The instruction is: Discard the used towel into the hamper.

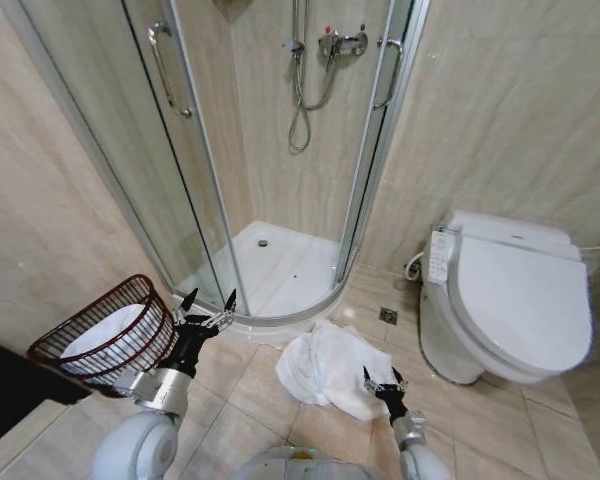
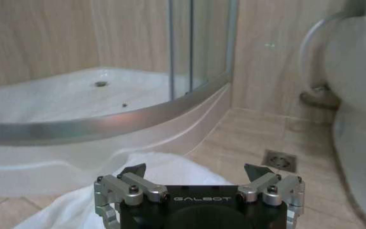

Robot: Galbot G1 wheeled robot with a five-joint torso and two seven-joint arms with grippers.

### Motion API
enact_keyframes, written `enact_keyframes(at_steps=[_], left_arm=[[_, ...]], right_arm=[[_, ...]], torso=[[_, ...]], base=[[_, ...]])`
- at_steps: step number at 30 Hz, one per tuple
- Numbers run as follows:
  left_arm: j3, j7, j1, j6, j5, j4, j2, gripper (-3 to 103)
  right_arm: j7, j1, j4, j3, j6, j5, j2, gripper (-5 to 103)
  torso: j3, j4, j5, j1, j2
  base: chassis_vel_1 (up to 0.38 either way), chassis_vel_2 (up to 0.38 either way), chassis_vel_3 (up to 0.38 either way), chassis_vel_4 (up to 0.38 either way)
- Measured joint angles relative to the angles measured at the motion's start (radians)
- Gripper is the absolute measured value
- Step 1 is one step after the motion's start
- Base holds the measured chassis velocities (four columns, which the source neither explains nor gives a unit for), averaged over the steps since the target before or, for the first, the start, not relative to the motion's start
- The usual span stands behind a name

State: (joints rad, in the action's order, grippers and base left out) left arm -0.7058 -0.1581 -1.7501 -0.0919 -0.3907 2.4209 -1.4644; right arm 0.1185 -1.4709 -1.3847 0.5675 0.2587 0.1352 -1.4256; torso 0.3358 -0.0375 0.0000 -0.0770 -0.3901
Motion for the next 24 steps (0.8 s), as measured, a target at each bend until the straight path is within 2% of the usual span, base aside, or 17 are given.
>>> enact_keyframes(at_steps=[24], left_arm=[[0.000, 0.000, 0.000, 0.000, 0.000, 0.000, 0.000, 100]], right_arm=[[-0.028, 0.150, 0.194, -0.073, -0.028, -0.082, -0.053, 100]], torso=[[-0.059, 0.0000, 0.0000, 0.034, 0.094]], base=[[0.000, 0.000, 0.000, 0.000]])
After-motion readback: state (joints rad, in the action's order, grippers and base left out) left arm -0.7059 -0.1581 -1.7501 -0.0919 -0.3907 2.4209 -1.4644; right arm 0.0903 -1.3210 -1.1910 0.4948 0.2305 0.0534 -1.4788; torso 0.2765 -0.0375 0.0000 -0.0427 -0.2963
